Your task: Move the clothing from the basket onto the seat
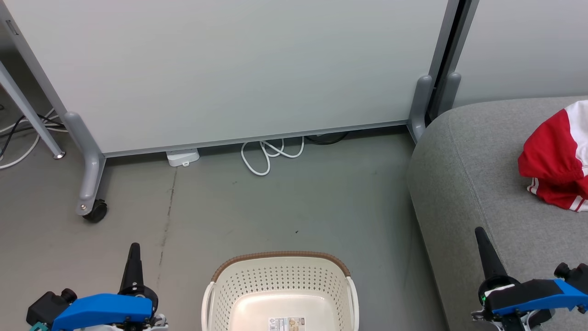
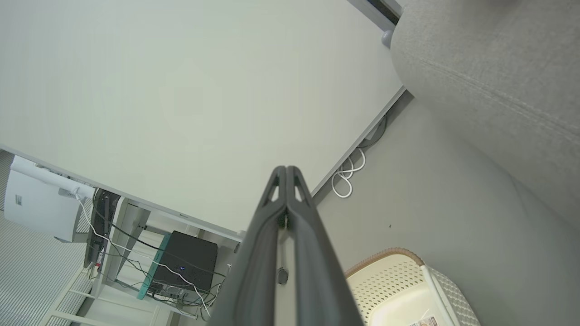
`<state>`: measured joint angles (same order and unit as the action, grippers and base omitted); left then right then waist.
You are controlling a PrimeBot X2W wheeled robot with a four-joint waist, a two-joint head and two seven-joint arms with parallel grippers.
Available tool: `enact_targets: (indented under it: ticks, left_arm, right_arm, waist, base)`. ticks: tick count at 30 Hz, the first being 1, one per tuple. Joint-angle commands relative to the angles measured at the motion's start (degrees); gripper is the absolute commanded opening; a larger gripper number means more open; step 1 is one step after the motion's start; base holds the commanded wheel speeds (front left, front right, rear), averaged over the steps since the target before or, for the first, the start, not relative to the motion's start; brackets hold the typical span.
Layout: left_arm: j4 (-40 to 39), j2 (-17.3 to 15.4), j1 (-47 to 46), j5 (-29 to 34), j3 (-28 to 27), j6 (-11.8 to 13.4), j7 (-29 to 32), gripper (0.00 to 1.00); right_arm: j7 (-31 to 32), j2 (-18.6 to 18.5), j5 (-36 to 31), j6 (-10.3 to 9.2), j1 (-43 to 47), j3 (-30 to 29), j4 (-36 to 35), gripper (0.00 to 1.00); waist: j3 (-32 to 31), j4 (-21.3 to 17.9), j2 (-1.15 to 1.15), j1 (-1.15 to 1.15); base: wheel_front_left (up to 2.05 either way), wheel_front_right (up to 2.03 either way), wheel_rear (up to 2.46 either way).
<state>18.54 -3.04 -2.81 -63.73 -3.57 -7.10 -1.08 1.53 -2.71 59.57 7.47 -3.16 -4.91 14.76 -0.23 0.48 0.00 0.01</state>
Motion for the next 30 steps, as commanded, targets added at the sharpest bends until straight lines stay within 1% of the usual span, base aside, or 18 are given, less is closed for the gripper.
enact_targets:
  ticks: [1,30]
  left_arm:
    - [-0.9,-0.1,-1.7,-1.7,-0.5,-0.3,0.4,0.00]
    - [-2.9,0.0,-2.8,-15.8,-1.9,-0.5,4.3,0.00]
  right_arm:
    - [0.5,-0.2,1.9,0.03,-1.6,-0.2,-0.7,0.00]
    - [2.9,-0.2,18.1,0.03,-2.6,-1.0,-0.8,0.00]
  waist:
    - [0.0,0.0,0.00,-0.01]
    - [0.2,-0.2,0.00,-0.01]
  base:
    - [0.00,0.00,0.00]
    - [0.00,0.00,0.00]
